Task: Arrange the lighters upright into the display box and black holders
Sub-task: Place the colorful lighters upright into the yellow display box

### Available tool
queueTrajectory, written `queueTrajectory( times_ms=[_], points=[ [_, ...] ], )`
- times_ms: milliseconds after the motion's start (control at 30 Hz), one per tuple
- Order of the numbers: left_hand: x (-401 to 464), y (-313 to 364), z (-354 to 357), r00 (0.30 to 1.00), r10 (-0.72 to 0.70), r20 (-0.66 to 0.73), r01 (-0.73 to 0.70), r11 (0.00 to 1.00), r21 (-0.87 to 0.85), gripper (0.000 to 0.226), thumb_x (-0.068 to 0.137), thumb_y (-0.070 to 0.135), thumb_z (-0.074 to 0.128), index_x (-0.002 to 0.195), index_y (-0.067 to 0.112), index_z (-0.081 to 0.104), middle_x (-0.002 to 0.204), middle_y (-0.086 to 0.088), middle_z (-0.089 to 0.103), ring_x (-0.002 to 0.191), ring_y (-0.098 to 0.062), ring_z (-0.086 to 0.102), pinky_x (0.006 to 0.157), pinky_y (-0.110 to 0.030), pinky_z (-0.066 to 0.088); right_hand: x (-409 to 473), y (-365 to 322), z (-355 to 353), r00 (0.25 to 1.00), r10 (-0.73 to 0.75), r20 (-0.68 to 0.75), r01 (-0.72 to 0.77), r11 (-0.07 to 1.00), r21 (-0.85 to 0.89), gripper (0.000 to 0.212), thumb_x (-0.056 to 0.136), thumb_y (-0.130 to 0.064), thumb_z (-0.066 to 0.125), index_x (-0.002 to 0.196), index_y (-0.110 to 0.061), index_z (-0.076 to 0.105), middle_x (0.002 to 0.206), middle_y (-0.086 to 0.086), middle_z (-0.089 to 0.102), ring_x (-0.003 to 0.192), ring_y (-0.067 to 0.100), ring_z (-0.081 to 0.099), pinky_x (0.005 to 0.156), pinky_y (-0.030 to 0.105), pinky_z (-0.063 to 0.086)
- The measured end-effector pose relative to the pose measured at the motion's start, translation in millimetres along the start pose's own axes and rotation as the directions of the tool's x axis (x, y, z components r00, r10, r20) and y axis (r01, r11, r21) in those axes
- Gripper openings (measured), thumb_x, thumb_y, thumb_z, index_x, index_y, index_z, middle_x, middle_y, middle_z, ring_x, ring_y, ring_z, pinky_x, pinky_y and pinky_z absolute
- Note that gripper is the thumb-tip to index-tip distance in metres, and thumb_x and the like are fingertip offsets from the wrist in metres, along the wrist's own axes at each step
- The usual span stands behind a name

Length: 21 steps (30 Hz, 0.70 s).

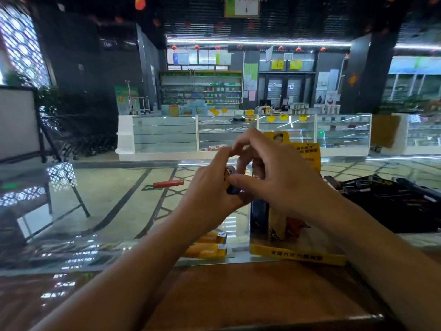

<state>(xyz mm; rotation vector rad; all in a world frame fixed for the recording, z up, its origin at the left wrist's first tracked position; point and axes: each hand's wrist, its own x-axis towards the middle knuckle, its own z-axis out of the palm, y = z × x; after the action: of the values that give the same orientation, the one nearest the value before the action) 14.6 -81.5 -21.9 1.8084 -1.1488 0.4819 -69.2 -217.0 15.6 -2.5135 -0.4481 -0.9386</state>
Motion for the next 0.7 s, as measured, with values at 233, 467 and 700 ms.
queueTrajectory(
  times_ms=[233,467,700],
  points=[
    [-1,2,-1,0.999,0.032,0.022,-0.033,0.999,0.013,0.055,0.077,0.026,0.083,0.12,0.026,0.048,0.066,0.015,0.059,0.062,-0.001,0.058,0.055,-0.013,0.041,-4,5,-7,0.99,0.051,0.131,-0.06,0.996,0.062,0.034,0.092,-0.031,0.068,0.114,-0.037,0.043,0.084,-0.007,0.066,0.063,0.007,0.057,0.058,0.018,0.036],
    [3,-1,-3,0.998,0.063,-0.011,-0.063,0.998,-0.022,0.049,0.075,0.037,0.082,0.112,0.028,0.051,0.067,0.004,0.06,0.053,-0.009,0.053,0.05,-0.021,0.044,1,35,-31,0.992,0.118,-0.044,-0.103,0.961,0.258,0.024,0.095,-0.019,0.061,0.112,-0.031,0.05,0.081,0.002,0.067,0.076,0.023,0.068,0.072,0.048,0.055],
    [1,-8,-3,0.999,0.048,0.008,-0.048,0.999,-0.001,0.025,0.083,0.035,0.074,0.105,0.036,0.062,0.066,0.009,0.064,0.054,-0.008,0.058,0.053,-0.018,0.047,-6,44,-27,0.968,0.198,-0.154,-0.126,0.916,0.38,0.009,0.096,-0.019,0.059,0.103,-0.018,0.065,0.084,-0.001,0.067,0.058,-0.003,0.057,0.054,0.01,0.041]
  ],
)
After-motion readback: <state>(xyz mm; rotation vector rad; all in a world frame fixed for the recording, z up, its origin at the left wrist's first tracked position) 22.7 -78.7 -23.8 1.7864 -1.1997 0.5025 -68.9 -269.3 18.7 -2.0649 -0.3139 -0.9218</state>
